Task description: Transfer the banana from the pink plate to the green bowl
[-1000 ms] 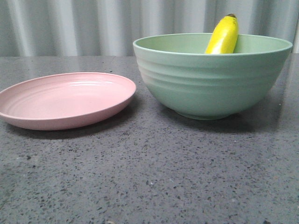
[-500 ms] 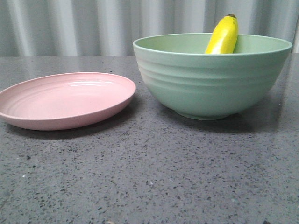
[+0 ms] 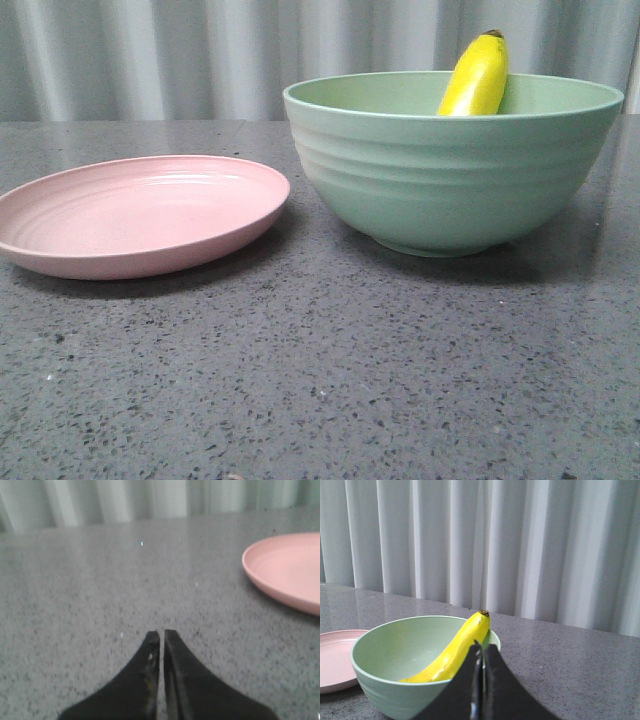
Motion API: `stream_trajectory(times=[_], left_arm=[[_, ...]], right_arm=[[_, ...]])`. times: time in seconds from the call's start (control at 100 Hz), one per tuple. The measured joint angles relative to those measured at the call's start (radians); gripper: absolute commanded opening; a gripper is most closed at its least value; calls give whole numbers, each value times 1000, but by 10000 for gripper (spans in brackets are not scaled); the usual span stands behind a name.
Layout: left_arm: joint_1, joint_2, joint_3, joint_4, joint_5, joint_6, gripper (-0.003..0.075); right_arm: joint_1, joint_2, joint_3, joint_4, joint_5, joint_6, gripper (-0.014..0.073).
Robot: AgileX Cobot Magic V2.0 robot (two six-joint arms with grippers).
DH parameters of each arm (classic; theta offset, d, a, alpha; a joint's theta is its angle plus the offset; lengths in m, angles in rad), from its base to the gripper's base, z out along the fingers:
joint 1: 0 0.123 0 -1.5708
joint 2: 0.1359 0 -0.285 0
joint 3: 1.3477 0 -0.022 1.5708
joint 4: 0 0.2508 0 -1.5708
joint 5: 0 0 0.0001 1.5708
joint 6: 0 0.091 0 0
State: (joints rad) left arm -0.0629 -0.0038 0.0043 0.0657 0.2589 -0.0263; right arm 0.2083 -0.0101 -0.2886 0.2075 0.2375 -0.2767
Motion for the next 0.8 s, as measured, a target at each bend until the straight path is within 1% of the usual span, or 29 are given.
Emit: stream_trajectory(times=[0.07,0.16,0.8], left_arm=[[0,0,0,-7,47,0,-20],[0,0,0,-11,66,0,-20],[4,0,0,-12,66,0,-20]], right_arm=[[0,0,0,0,0,0,-62],[0,0,0,0,0,0,-62],[0,0,0,0,0,0,-62]])
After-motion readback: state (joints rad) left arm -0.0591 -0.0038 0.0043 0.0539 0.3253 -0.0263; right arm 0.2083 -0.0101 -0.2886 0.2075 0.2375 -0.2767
